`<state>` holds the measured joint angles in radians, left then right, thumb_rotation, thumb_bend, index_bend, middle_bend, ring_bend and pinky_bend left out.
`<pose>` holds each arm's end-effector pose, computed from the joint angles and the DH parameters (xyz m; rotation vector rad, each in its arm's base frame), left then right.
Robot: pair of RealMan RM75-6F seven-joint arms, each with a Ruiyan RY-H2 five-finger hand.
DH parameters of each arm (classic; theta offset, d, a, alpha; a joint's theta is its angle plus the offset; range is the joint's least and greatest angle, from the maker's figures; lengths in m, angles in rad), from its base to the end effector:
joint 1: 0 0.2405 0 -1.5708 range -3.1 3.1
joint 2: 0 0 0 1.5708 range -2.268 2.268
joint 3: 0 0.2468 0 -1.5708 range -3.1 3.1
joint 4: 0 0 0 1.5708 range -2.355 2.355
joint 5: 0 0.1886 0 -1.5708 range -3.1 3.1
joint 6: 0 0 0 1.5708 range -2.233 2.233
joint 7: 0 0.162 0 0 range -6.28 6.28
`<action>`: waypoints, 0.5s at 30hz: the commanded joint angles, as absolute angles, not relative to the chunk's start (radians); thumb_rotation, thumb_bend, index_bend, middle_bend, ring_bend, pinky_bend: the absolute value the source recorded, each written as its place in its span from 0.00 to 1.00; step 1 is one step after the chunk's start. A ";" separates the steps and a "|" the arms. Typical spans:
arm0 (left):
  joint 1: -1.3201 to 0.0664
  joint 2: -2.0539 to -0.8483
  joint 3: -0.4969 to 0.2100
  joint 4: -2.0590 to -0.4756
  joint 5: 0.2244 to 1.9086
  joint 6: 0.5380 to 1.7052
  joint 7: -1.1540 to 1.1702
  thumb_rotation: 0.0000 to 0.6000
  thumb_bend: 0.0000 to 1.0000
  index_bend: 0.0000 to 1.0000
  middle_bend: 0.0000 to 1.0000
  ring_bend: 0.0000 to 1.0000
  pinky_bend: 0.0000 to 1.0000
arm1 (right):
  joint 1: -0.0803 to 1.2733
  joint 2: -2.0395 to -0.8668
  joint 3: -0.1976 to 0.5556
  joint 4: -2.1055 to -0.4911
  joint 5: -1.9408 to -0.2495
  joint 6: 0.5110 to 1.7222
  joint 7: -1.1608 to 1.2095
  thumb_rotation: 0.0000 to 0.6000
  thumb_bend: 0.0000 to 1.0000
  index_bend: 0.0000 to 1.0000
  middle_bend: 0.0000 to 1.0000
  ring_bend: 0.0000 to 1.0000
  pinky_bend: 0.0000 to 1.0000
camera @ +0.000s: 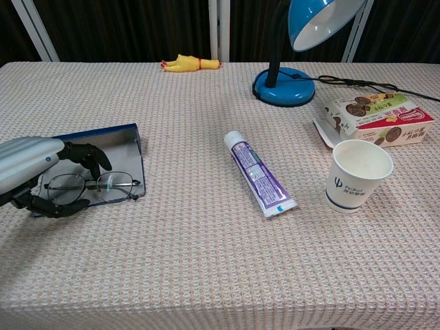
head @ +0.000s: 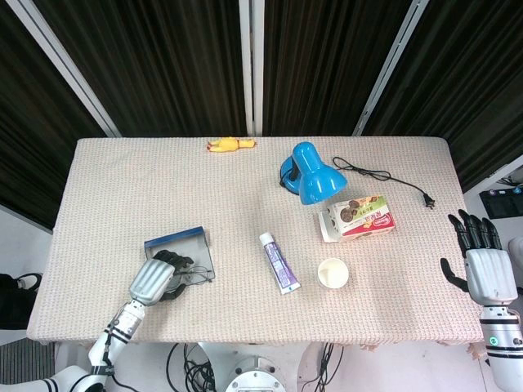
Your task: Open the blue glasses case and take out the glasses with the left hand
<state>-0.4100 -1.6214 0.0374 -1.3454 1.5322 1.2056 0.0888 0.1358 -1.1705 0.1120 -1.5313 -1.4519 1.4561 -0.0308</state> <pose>-0.2137 0.2479 -0.0191 -1.8616 -0.9994 -1.0148 -0.2977 -0.2242 0.1750 1.3604 -0.8278 0.9023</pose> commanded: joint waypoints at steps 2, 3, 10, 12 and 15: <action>-0.404 -1.639 0.050 -1.305 1.567 1.232 0.056 1.00 0.33 0.33 0.60 0.33 0.31 | 0.136 -1.172 0.112 -1.531 -1.451 1.455 -0.032 1.00 0.33 0.00 0.00 0.00 0.00; -0.404 -1.642 0.051 -1.297 1.571 1.235 0.051 1.00 0.33 0.34 0.60 0.34 0.32 | 0.137 -1.172 0.112 -1.531 -1.451 1.455 -0.032 1.00 0.33 0.00 0.00 0.00 0.00; -0.400 -1.664 0.051 -1.246 1.598 1.264 0.003 1.00 0.33 0.36 0.63 0.39 0.35 | 0.138 -1.176 0.112 -1.528 -1.448 1.451 -0.039 1.00 0.33 0.00 0.00 0.00 0.00; -0.399 -1.669 0.049 -1.235 1.603 1.272 -0.005 1.00 0.33 0.37 0.64 0.41 0.37 | 0.138 -1.177 0.112 -1.529 -1.448 1.451 -0.040 1.00 0.33 0.00 0.00 0.00 0.00; -0.399 -1.673 0.050 -1.221 1.606 1.272 -0.011 1.00 0.33 0.37 0.65 0.42 0.38 | 0.139 -1.177 0.112 -1.530 -1.448 1.450 -0.042 1.00 0.33 0.00 0.00 0.00 0.00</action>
